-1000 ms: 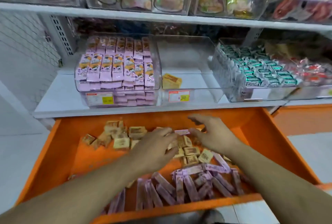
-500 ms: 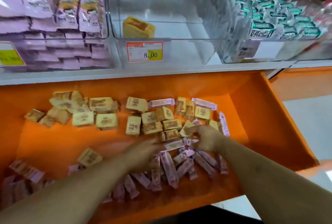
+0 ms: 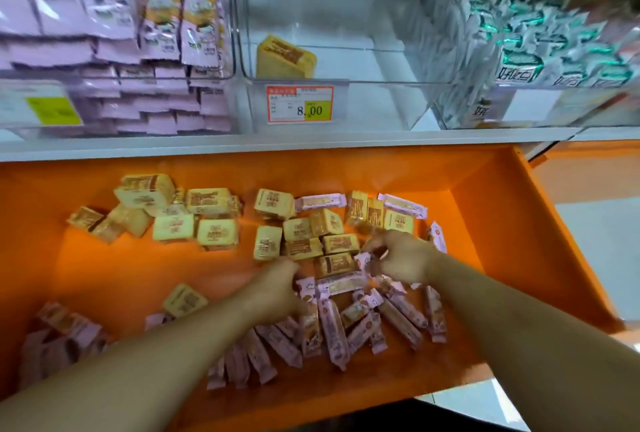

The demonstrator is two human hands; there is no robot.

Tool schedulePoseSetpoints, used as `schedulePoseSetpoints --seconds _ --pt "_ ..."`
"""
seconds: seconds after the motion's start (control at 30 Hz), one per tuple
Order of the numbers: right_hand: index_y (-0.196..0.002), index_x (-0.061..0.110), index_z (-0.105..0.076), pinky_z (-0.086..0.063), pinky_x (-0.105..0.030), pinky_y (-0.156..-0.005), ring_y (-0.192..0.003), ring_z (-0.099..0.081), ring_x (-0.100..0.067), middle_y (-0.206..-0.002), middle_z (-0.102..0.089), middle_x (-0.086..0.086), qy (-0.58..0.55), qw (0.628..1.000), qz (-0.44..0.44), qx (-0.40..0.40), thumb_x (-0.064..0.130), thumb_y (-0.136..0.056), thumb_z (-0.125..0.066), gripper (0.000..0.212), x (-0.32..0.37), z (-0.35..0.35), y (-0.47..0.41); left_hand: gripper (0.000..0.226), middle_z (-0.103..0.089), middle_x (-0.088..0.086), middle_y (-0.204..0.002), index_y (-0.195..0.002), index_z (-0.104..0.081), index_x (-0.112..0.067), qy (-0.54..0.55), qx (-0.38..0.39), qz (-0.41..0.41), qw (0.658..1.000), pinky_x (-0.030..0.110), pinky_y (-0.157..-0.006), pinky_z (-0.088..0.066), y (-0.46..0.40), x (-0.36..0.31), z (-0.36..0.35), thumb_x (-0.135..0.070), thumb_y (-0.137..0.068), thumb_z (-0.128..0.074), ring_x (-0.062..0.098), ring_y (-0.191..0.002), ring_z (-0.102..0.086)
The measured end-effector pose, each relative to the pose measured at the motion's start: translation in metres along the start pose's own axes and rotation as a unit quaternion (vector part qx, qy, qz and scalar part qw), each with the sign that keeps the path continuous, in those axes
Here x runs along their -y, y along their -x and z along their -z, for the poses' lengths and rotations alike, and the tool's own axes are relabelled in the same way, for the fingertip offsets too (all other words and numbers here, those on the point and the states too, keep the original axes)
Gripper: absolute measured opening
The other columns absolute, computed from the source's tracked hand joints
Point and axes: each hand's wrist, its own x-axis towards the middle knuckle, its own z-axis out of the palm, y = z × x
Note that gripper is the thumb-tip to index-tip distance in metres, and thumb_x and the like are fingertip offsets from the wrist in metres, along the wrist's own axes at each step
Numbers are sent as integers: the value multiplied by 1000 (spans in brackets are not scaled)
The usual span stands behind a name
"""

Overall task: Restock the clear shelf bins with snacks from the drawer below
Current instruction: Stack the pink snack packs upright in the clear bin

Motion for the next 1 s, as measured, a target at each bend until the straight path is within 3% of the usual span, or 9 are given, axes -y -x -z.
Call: schedulePoseSetpoints --seconds 0.2,0.3,0.43,0.53,0.6,0.77,0.87,0.93,1.0 --pt "-114 16 -74 -63 -54 -85 -89 -76 -27 -92 -74 -1 -167 983 69 -20 28 -90 -78 28 71 51 61 50 -66 -16 -113 -116 -67 -33 68 -81 -52 993 23 -82 -48 65 -28 81 -35 -74 -93 8 -102 -63" --pt "-106 12 -64 -62 -42 -72 -75 -69 -18 -80 -63 1 -234 962 142 -16 19 -97 -73 14 115 65 101 38 -72 -12 -100 -107 -65 -31 119 -115 -78 983 22 -71 -49 109 -50 128 -27 -79 -90 4 -87 -65" --pt "-101 -3 -59 -59 -37 -65 -79 -66 -30 -80 -62 -14 -265 935 232 -48 18 -102 -67 23 174 69 158 32 -79 -6 -89 -105 -66 -25 267 -140 -118 946 47 -76 -64 175 -79 171 -9 -84 -84 17 -80 -76" --pt "-106 -10 -57 -59 -44 -68 -74 -64 -32 -80 -58 -20 -305 908 277 -70 17 -103 -65 28 204 62 186 13 -76 -13 -71 -89 -68 -19 315 -159 -149 924 35 -74 -57 216 -86 183 -10 -91 -77 2 -70 -72" --pt "-97 -5 -60 -59 -47 -69 -70 -62 -31 -75 -53 -16 -337 888 295 -102 18 -102 -67 24 219 58 196 4 -79 -12 -85 -93 -74 -24 350 -180 -151 907 32 -85 -56 231 -83 185 -22 -92 -77 2 -86 -75" --pt "-85 6 -68 -56 -44 -66 -66 -57 -25 -73 -49 -11 -380 855 306 -177 22 -101 -69 23 255 63 201 33 -78 -20 -102 -112 -62 -47 400 -180 -147 887 33 -93 -58 247 -83 193 -44 -85 -82 0 -97 -73" --pt "-91 6 -72 -57 -43 -65 -68 -58 -23 -74 -54 -10 -379 847 316 -198 26 -100 -69 22 271 69 197 39 -72 -30 -71 -105 -61 -38 381 -141 -172 898 10 -62 -54 246 -83 204 -15 -84 -85 -14 -69 -68" --pt "-97 8 -73 -60 -46 -68 -68 -59 -23 -74 -55 -7 -377 845 315 -210 24 -100 -69 16 281 72 193 45 -75 -25 -75 -109 -64 -36 355 -164 -164 906 17 -61 -58 245 -80 214 -8 -81 -86 -9 -70 -71" --pt "-109 13 -69 -64 -49 -73 -66 -65 -20 -79 -62 1 -379 845 309 -217 20 -99 -70 12 292 74 190 46 -80 -8 -93 -116 -69 -33 348 -188 -156 905 35 -64 -63 243 -77 227 -14 -80 -89 11 -84 -77"
